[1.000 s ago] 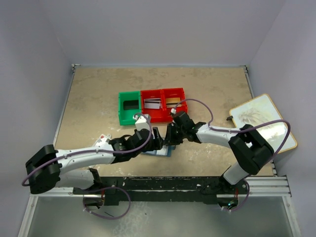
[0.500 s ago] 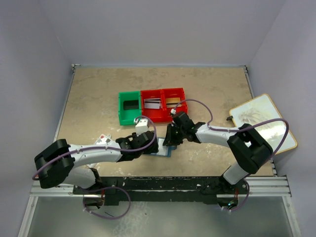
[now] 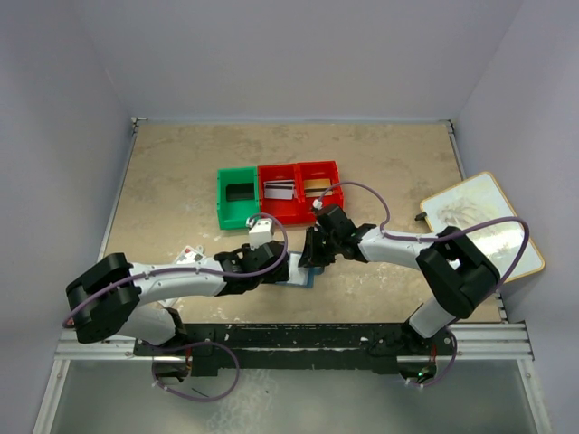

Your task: Take the credit cards out of the card holder

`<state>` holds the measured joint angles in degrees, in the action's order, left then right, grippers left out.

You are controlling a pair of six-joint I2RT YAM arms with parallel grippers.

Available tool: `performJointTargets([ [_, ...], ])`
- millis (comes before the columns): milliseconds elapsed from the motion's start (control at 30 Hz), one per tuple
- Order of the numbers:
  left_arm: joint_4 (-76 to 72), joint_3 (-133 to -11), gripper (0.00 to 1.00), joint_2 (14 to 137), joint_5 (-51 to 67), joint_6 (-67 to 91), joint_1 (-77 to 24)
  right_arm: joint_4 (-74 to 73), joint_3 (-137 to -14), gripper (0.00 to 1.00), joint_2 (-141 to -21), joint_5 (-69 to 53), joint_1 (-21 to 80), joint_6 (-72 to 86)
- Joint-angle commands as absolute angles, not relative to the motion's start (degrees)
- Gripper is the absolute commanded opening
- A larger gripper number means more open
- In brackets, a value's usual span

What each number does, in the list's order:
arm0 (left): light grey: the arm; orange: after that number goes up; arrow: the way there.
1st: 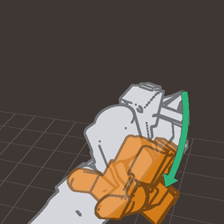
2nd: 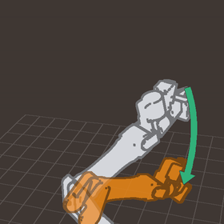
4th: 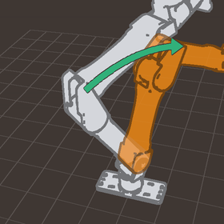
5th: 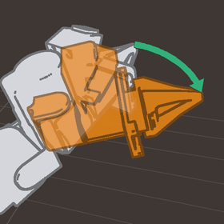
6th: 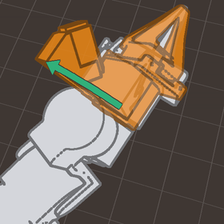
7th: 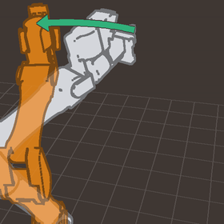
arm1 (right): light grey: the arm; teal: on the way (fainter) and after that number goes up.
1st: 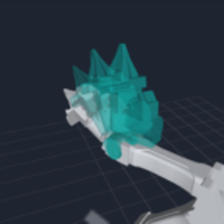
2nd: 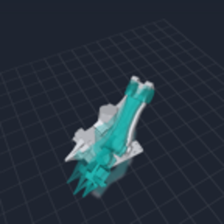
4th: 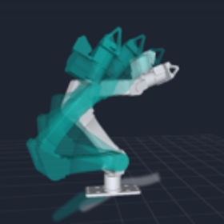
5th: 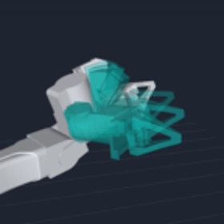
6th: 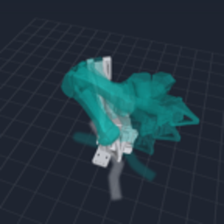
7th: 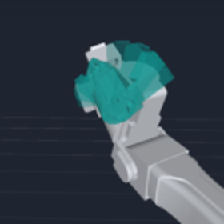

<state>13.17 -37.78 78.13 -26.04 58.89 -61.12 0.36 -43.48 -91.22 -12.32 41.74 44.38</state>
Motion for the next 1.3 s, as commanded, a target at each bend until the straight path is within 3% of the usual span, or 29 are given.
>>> performJointTargets([
  [0,10.63,-39.4,0.63,79.53,-24.12,57.57,-60.73,0.7,-42.91,0.23,-90.79,-10.99,42.1,43.99],
  [1033,15.23,-43.09,0.63,82.09,-27.76,57.1,-60.36,0.44,-42.51,0.23,-90.63,-10.9,42.1,44.06],
  [1267,14.06,-43.22,0.56,84.93,-25.14,57.18,-60.42,1.08,-42.41,0.23,-90.76,-10.98,42.1,44.28],
])
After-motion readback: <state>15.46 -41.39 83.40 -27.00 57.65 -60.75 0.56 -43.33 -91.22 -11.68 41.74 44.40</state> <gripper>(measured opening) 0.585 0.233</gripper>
